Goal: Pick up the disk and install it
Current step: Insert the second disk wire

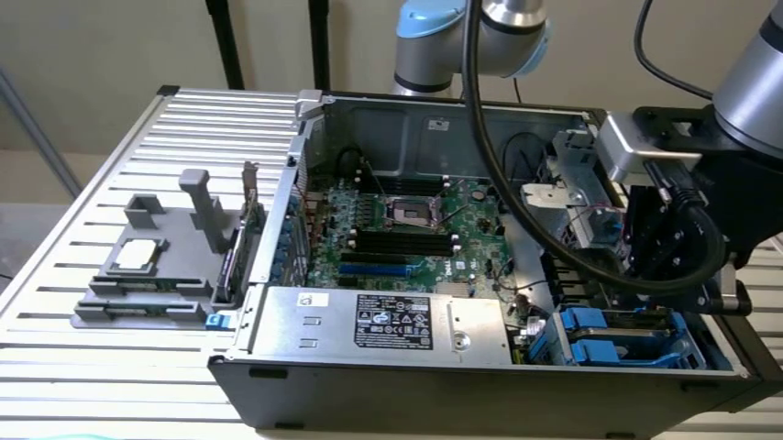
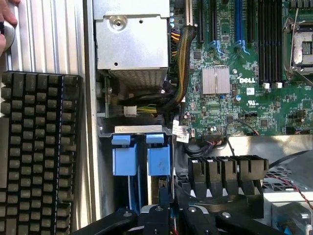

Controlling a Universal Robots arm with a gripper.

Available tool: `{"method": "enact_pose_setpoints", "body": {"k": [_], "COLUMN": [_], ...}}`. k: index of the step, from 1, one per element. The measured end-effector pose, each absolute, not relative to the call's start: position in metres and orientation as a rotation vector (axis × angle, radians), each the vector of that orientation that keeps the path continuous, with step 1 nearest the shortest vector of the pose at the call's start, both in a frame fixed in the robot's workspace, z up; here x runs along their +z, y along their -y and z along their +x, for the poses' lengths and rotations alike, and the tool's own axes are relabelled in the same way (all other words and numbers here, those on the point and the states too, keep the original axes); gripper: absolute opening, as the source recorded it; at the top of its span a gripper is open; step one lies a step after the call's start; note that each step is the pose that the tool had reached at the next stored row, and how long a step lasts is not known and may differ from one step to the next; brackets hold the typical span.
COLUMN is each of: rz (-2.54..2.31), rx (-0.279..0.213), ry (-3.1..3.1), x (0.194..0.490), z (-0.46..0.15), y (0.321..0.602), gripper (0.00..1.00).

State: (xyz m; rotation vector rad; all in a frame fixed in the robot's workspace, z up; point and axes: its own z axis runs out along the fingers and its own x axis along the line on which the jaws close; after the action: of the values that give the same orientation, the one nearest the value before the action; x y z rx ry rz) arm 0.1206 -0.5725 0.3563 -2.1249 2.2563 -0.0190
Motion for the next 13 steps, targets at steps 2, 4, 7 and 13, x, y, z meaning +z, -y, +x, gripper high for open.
{"method": "enact_pose_setpoints", "body": {"k": [2, 4, 7, 13], "rz": [-2.125, -2.124, -2.124, -2.123], "rx": [-0.019, -0.018, -0.017, -0.015], "ry": [-2.256, -2.256, -2.256, -2.255], "x": [0.3544, 0.3524, 0.3499, 0.3474], "z": [0.1214, 0.1223, 0.1238, 0.1253], "y": [0.5731, 0.5733, 0.5734, 0.5752], "gripper": [0.16, 0.16, 0.16, 0.16]}}
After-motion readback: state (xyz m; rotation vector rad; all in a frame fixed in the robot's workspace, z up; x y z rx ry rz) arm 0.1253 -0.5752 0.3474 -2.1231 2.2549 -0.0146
